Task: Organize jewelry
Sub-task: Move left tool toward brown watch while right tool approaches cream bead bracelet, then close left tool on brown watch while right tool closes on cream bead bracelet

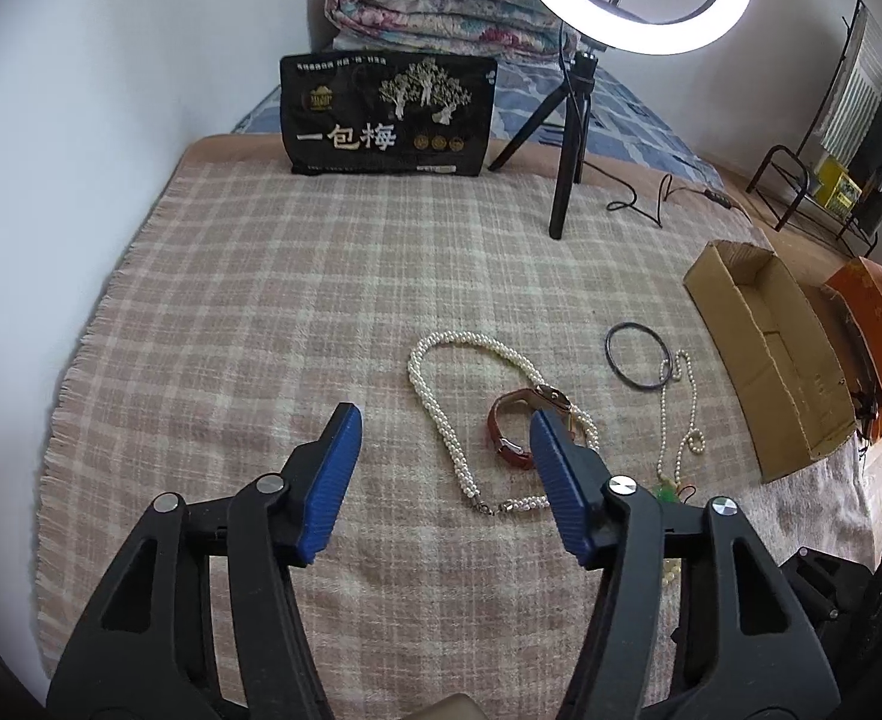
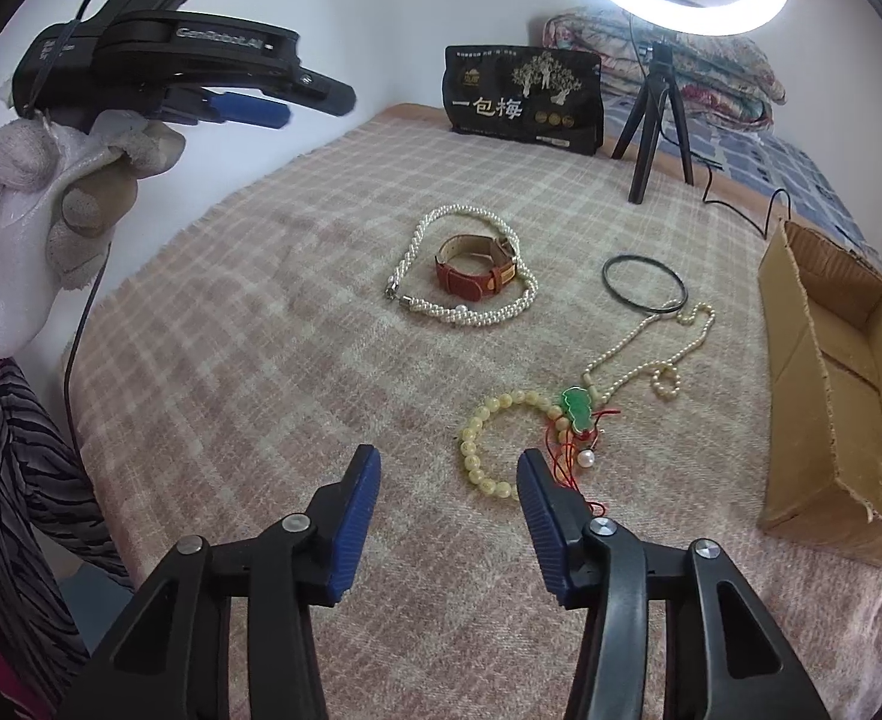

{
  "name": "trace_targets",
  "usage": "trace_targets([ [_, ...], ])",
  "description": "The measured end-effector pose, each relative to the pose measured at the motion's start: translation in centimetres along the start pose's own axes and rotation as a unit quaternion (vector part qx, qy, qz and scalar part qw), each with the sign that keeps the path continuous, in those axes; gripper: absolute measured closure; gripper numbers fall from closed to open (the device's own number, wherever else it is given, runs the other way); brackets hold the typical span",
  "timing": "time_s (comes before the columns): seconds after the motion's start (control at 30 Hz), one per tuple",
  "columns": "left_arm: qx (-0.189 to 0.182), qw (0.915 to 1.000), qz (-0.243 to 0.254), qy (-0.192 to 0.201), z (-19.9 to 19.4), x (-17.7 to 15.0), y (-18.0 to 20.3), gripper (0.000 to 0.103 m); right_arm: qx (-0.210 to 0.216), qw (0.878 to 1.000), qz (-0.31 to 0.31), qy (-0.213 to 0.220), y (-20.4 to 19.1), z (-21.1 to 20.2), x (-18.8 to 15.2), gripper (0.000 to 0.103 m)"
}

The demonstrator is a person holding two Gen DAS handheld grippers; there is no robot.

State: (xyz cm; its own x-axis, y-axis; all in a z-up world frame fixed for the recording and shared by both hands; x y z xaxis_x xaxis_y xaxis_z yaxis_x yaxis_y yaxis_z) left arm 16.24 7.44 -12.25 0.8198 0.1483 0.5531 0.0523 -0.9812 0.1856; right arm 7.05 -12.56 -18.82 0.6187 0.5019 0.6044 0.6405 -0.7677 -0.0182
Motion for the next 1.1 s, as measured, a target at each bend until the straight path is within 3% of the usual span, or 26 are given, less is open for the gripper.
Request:
trace_targets([
  [0.47,-0.046,0.9937,-0.035,-0.096,7.1,0.2,0.9,0.056,0.01,0.999,-0.002,-0.054,0.4,3.7,0.1,0.07],
  [0.57,-0.041,0.993,-0.033,-0.106,8.3,0.3,1.0,0.063,0.006,0.998,-0.003,-0.059,0.6,4.0,0.1,0.07],
  [0.8,-0.017,0.9918,-0.024,-0.124,10.7,0.0,0.8,0.063,0.006,0.998,-0.015,-0.059,0.2,4.2,0.2,0.07],
  [1.1,-0.014,0.9902,-0.02,-0.138,12.2,-0.2,0.7,0.069,0.002,0.997,-0.029,-0.069,-0.3,5.0,0.0,0.072],
])
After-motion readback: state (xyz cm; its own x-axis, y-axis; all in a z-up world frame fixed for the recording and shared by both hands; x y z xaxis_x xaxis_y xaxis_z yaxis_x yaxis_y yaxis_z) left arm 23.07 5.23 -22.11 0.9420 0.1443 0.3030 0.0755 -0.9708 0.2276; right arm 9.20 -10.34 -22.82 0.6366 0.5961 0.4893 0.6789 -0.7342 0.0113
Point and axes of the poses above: each gripper's, at about its wrist camera, not at the fingertips, and z roughly the way its jaws point, y to its right, x to its top, the point moved 4 cm from there along z, roughly the way its jaws point, and after that the axes turned 4 degrees about -x, right-handed, at the moved point
